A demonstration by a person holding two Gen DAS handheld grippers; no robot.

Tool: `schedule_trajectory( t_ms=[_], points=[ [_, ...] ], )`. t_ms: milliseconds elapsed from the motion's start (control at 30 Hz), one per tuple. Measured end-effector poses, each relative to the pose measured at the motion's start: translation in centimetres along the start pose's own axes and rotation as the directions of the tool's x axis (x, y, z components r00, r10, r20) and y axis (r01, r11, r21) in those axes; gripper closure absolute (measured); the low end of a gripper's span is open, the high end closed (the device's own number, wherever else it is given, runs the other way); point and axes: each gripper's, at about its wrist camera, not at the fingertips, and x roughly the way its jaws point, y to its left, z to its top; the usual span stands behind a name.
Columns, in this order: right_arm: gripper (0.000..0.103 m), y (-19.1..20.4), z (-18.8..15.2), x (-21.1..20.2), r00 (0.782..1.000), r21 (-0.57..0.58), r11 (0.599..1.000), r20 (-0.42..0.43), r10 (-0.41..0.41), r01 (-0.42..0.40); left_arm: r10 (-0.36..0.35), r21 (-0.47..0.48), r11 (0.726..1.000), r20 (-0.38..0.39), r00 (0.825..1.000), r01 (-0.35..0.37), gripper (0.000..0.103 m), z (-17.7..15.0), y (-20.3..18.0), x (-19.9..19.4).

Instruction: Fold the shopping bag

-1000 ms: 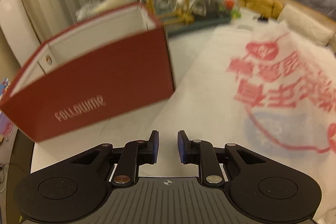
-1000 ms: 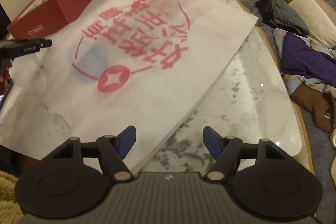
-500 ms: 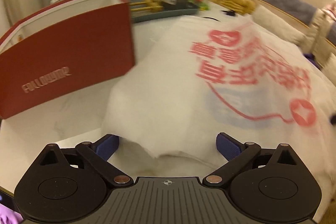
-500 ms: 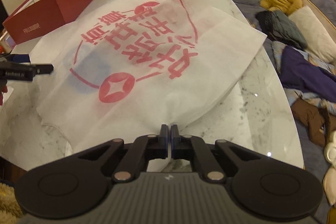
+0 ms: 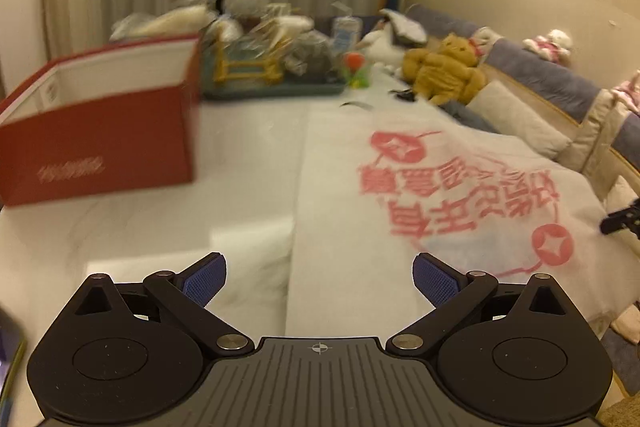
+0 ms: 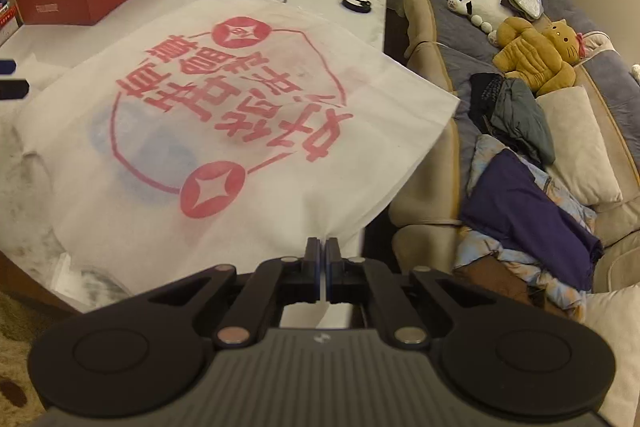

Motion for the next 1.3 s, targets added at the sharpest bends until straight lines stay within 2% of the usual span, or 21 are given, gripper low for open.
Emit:
schedule_trajectory(
  t_ms=[100,167,200,233,300,367,433,500,567,633,700,733,800,833,900,933,1000,1067,1167,1300],
  points=[
    [0.102,-1.9,0.6,0.7,1.000,-0.012,1.000,-0.002,-0.014,0.014,-0.038,0.042,0.998,-0.003,0.999,0.038,0.003,0.9,-2.9,1.4],
    [0.102,-2.7,1.1,0.8,1.000,-0.014,1.000,0.005,-0.016,0.016,-0.088,0.049,0.995,-0.018,0.996,0.089,0.003,1.4,-4.9,2.2],
    [0.102,-3.0,1.4,0.8,1.000,-0.019,1.000,0.008,-0.012,0.012,-0.120,0.056,0.991,0.003,0.993,0.120,0.003,1.9,-6.1,2.2],
    [0.102,-3.1,1.5,0.6,1.000,-0.031,1.000,0.010,-0.004,0.005,-0.165,0.075,0.984,0.047,0.985,0.162,0.003,2.4,-7.4,1.9],
    [0.102,-3.1,1.7,0.5,1.000,-0.061,0.998,0.009,0.015,-0.014,-0.275,0.184,0.950,0.109,0.955,0.252,0.002,3.5,-10.2,1.8],
    [0.102,-3.0,1.7,0.6,1.000,-0.087,0.996,0.007,0.028,-0.028,-0.318,0.281,0.918,0.100,0.943,0.280,0.002,4.5,-12.7,3.0],
    [0.102,-3.0,1.5,0.6,0.999,-0.104,0.994,0.012,0.030,-0.028,-0.380,0.290,0.891,0.051,0.924,0.350,0.003,5.7,-13.9,5.0],
    [0.102,-3.4,1.2,0.8,0.999,-0.085,0.996,0.020,0.029,-0.027,-0.416,0.298,0.859,-0.065,0.907,0.415,0.002,6.3,-14.6,7.1],
    [0.102,-3.9,0.7,0.5,0.999,-0.074,0.997,0.028,0.028,-0.026,-0.444,0.298,0.825,-0.180,0.877,0.479,0.002,6.8,-15.2,9.1],
    [0.102,-4.4,0.3,0.3,0.999,-0.076,0.997,0.044,0.025,-0.021,-0.464,0.290,0.790,-0.292,0.836,0.540,0.002,7.3,-15.9,11.1],
    [0.102,-4.9,0.0,0.1,0.997,-0.080,0.997,0.071,0.027,-0.021,-0.461,0.273,0.775,-0.371,0.806,0.570,0.002,6.5,-16.2,12.3],
    [0.102,-5.1,-0.1,-0.1,0.996,-0.083,0.996,0.087,0.030,-0.023,-0.463,0.288,0.763,-0.383,0.800,0.579,0.001,5.9,-16.2,12.3],
    [0.102,-5.6,0.2,-0.2,0.994,-0.070,0.997,0.103,0.022,-0.015,-0.446,0.387,0.725,-0.366,0.817,0.569,0.000,4.7,-17.0,11.4],
    [0.102,-5.9,0.5,-0.3,0.994,-0.060,0.998,0.110,0.023,-0.017,-0.426,0.441,0.708,-0.357,0.831,0.552,0.000,4.1,-17.5,11.0],
    [0.102,-6.3,1.5,-1.0,0.989,-0.034,0.998,0.137,0.049,-0.045,-0.401,0.512,0.680,-0.339,0.851,0.525,0.000,3.1,-18.1,10.2],
    [0.102,-6.4,2.1,-1.5,0.986,-0.018,0.997,0.153,0.072,-0.070,-0.406,0.510,0.683,-0.331,0.852,0.523,0.000,3.2,-18.0,9.7],
    [0.102,-6.1,3.6,-2.6,0.975,-0.007,0.992,0.182,0.125,-0.126,-0.415,0.505,0.688,-0.315,0.854,0.521,0.000,3.3,-17.7,8.7],
    [0.102,-5.1,4.8,-3.5,0.975,-0.050,0.992,0.183,0.123,-0.116,-0.427,0.498,0.694,-0.297,0.854,0.520,0.000,3.5,-17.4,7.6],
    [0.102,-3.8,6.0,-3.9,0.984,-0.106,0.992,0.152,0.091,-0.075,-0.499,0.442,0.700,-0.259,0.827,0.561,0.000,5.5,-15.9,5.9],
    [0.102,-3.5,6.4,-4.0,0.984,-0.076,0.993,0.148,0.103,-0.093,-0.513,0.364,0.729,-0.269,0.815,0.580,0.000,7.0,-15.0,8.4]
  ],
)
